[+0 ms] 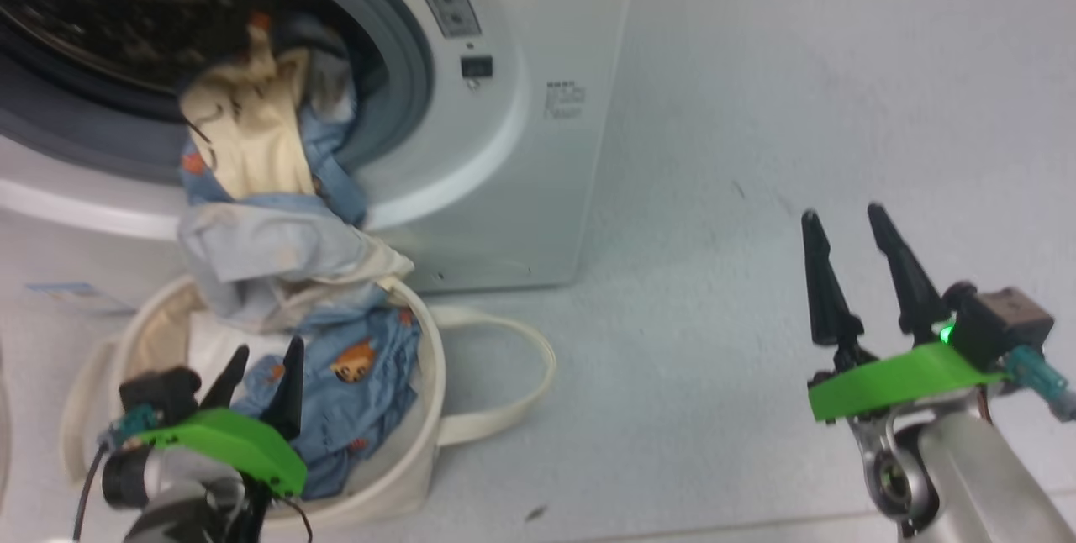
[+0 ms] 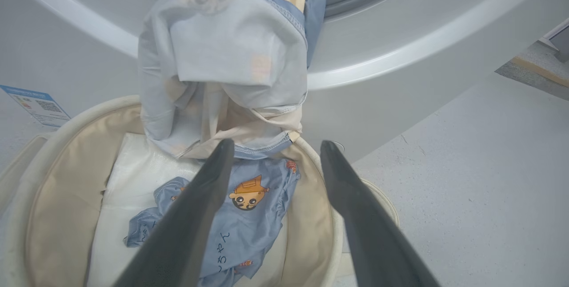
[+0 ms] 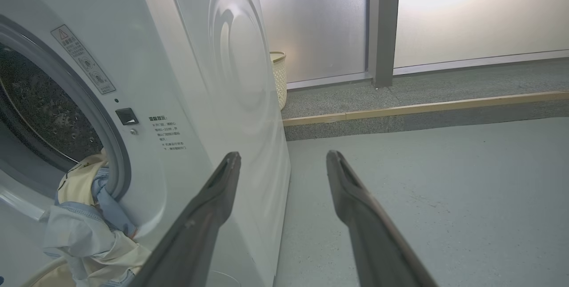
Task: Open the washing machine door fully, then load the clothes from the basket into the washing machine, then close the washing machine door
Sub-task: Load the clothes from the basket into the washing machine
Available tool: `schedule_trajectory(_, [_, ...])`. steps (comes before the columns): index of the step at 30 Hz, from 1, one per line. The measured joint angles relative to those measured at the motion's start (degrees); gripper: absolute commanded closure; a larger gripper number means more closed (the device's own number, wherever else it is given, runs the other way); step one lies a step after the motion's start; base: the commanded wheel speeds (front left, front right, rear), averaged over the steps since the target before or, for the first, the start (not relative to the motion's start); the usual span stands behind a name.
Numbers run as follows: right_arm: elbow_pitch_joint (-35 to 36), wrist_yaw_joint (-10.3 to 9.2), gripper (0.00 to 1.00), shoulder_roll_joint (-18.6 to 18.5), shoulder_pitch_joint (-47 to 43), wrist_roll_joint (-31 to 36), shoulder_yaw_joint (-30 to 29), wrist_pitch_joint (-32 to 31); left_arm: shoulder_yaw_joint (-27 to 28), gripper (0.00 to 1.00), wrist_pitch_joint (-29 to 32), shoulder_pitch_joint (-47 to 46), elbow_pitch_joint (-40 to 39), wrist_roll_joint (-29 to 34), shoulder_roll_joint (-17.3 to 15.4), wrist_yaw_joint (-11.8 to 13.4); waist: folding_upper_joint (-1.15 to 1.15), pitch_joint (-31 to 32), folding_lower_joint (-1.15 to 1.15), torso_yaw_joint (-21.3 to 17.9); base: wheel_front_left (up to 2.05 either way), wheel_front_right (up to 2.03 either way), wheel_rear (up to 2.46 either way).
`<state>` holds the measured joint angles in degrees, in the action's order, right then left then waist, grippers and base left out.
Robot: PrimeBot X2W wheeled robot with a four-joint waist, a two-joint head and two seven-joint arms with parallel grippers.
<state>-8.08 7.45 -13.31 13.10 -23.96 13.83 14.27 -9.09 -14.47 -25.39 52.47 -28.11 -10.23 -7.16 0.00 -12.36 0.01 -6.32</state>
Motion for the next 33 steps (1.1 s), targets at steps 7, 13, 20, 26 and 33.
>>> schedule_trajectory(7, [3.2, 0.0, 0.0, 0.7, 2.6, 2.0, -1.0, 0.0, -4.3, 0.0, 0.3, -7.8, 8.1, -4.0, -1.8, 0.0, 0.0, -7.9, 0.01, -2.1, 0.0, 0.0, 0.0])
schedule_trajectory(13, [5.8, 0.0, 0.0, 2.1, 4.2, 3.3, -1.8, 0.0, -6.8, 0.0, 1.8, -15.5, 13.8, -6.9, -4.4, 0.0, 0.0, -14.7, 0.01, -3.9, 0.0, 0.0, 0.0])
schedule_trajectory(20, [8.9, 0.0, 0.0, 2.3, 5.8, 4.9, -3.5, 0.0, -7.8, 0.0, 2.3, -20.9, 17.4, -7.9, -7.0, 0.0, 0.0, -20.4, 0.01, -6.0, 0.0, 0.0, 0.0])
schedule_trajectory(26, [11.1, 0.0, 0.0, 2.3, 5.7, 5.8, -4.3, 0.0, -8.6, 0.0, 4.4, -23.5, 19.9, -9.0, -8.7, 0.0, 0.0, -24.1, 0.0, -8.1, 0.0, 0.0, 0.0])
schedule_trajectory(33, [12.6, 0.0, 0.0, 2.6, 5.3, 7.5, -4.6, 0.0, -8.5, 0.0, 4.3, -26.5, 21.0, -9.8, -11.1, 0.0, 0.0, -25.8, -0.02, -8.8, 0.12, 0.12, 0.12])
